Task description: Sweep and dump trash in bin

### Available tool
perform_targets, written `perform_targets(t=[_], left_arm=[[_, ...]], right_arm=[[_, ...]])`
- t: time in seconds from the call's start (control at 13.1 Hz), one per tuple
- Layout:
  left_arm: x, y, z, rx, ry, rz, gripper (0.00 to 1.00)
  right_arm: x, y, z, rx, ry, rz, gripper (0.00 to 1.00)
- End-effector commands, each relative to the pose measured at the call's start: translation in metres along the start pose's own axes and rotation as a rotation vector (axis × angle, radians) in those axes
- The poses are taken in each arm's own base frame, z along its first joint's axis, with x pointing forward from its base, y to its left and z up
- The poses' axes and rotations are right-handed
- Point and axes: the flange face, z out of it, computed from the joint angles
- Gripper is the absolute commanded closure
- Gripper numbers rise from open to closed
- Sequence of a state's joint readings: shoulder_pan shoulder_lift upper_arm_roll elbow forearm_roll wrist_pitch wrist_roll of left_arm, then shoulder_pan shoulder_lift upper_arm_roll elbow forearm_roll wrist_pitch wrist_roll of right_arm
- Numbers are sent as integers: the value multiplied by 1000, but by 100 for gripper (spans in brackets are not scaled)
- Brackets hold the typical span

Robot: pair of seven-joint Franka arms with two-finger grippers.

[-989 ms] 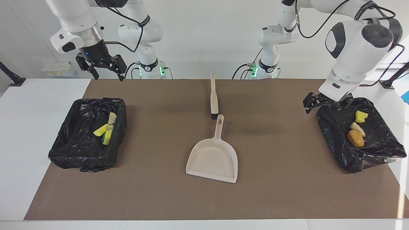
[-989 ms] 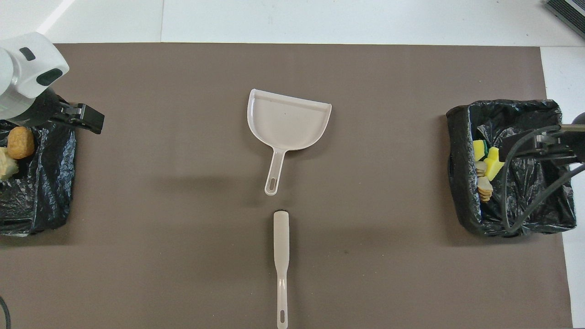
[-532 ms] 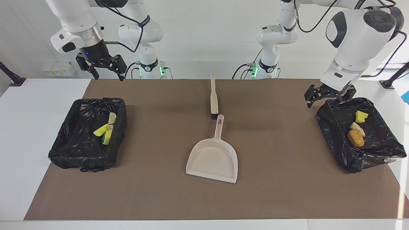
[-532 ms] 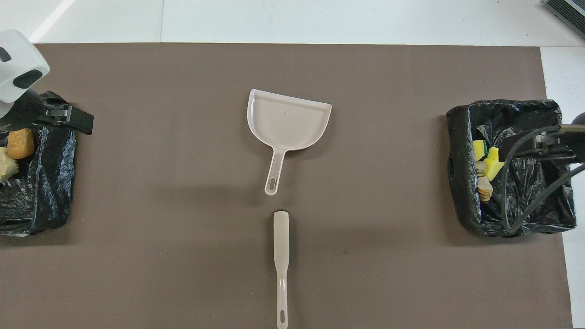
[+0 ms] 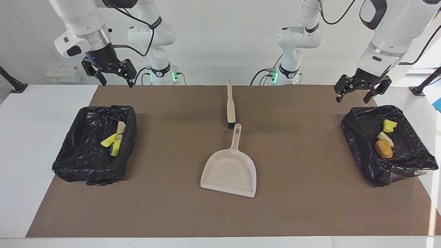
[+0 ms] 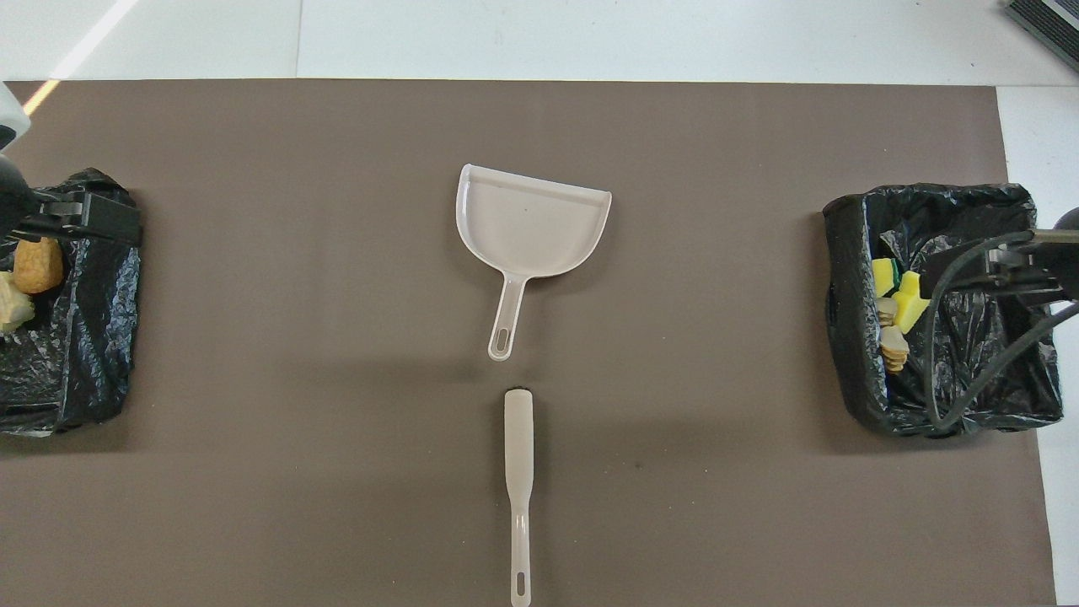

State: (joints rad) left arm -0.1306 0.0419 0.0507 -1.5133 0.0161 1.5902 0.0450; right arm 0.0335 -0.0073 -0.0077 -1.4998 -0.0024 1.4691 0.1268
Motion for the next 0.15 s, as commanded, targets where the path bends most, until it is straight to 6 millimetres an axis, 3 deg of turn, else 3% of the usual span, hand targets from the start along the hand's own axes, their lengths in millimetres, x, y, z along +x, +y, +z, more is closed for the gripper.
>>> perform_targets(t=[0.0, 0.08], left_arm=[[-9, 7, 3, -19, -26, 33, 0], [-10, 6, 3, -30, -27, 51, 0]], right_arm=[[-7, 3, 0, -6, 9, -17, 0], [-6, 4, 0, -6, 9, -16, 0]])
